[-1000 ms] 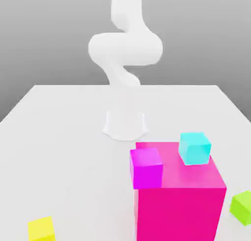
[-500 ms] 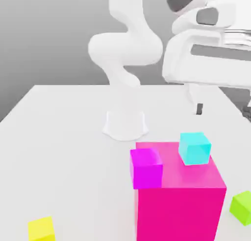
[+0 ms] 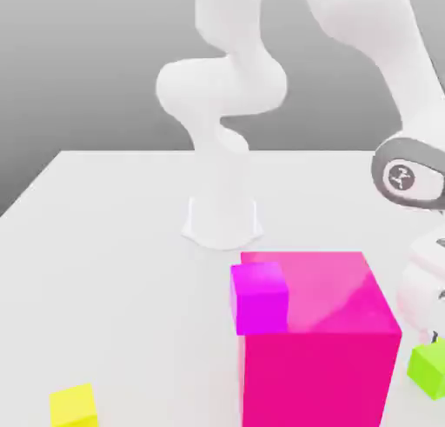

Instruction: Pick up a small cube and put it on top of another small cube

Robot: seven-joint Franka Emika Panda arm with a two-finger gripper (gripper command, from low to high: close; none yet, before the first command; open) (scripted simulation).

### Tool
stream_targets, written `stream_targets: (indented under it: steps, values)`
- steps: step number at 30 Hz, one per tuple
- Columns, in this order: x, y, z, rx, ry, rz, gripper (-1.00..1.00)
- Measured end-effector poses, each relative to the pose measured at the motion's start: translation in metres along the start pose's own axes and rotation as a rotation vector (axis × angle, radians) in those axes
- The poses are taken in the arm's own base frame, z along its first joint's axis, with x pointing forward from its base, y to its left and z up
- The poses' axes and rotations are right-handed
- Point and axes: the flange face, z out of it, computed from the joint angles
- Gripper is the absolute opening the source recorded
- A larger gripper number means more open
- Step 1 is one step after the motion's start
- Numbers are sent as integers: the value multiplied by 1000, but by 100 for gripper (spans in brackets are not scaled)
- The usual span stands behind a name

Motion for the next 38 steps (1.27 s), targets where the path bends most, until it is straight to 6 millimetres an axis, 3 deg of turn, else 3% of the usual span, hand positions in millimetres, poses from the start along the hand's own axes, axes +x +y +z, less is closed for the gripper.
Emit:
stream_targets:
  steps: [1,2,9,13,15,17,21,23,28,30,31,34,35,38]
  values:
    - [0,0,15,-1,-2,1,0]
    - [-1,1,28,-2,-3,1,-100]
    - [-1,1,31,-1,-3,1,-100]
    - [-1,0,-18,-2,-3,-2,-100]
    - [-7,-13,-45,-15,15,-70,-100]
    - [13,-9,-75,-41,36,-82,-100]
    - [76,32,-143,-83,56,-20,-100]
    - [110,66,-182,-85,49,35,-100]
    - [156,154,-278,-25,10,134,-100]
    - [176,204,-288,-6,-2,245,-100]
    - [182,216,-280,-3,-4,275,-100]
    - [185,225,-236,-1,-6,298,-100]
    - [185,225,-227,0,-6,298,100]
    - [184,225,-227,0,-6,298,100]
